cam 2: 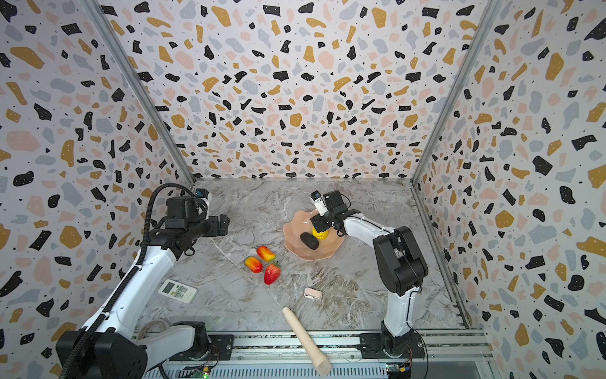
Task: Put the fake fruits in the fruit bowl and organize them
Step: 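Lift the yellow apple into the bowl beside the avocado and release, then return the right gripper to the fruit and grasp the red mango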
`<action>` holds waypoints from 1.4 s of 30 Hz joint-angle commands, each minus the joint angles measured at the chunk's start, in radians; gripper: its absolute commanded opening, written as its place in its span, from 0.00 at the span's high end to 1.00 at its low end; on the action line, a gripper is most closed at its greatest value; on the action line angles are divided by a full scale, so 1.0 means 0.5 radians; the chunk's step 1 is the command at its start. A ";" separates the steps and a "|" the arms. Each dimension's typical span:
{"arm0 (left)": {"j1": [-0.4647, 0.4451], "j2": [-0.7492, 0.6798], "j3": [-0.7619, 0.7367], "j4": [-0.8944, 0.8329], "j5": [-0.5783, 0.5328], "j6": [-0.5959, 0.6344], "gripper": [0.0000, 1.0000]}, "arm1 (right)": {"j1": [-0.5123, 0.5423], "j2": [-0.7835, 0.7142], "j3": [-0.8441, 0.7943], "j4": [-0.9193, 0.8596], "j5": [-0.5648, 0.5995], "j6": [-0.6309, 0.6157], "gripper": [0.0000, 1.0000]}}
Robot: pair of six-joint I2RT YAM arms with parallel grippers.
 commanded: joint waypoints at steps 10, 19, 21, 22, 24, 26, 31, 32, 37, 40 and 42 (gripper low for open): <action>0.014 0.010 0.007 0.044 0.019 0.011 0.00 | 0.295 -0.125 0.470 -0.343 -0.170 -0.206 0.01; 0.014 -0.013 -0.002 0.044 0.016 0.012 0.00 | 0.748 0.105 0.517 -0.301 -0.234 -0.063 0.00; 0.014 -0.018 -0.006 0.043 0.019 0.012 0.00 | 0.797 0.169 0.549 -0.324 -0.234 -0.059 0.04; 0.014 -0.021 -0.008 0.047 0.019 0.011 0.00 | 0.822 0.196 0.571 -0.338 -0.215 -0.059 0.06; 0.014 -0.029 -0.011 0.047 0.016 0.010 0.00 | 0.868 0.254 0.610 -0.372 -0.191 -0.063 0.11; 0.014 -0.033 -0.014 0.047 0.007 0.012 0.00 | 0.895 0.300 0.632 -0.383 -0.186 -0.054 0.15; 0.014 -0.036 -0.019 0.050 0.013 0.008 0.00 | 0.919 0.406 0.679 -0.398 -0.180 -0.016 0.29; 0.014 -0.036 -0.019 0.049 0.013 0.008 0.00 | 0.922 0.427 0.692 -0.404 -0.180 -0.012 0.32; 0.014 -0.040 -0.020 0.052 0.013 0.008 0.00 | 0.925 0.539 0.739 -0.396 -0.213 0.006 0.37; 0.014 -0.040 -0.020 0.050 0.009 0.010 0.01 | 0.925 0.613 0.790 -0.426 -0.235 0.012 0.40; 0.014 -0.041 -0.020 0.050 0.006 0.009 0.00 | 0.928 0.649 0.825 -0.447 -0.242 0.013 0.42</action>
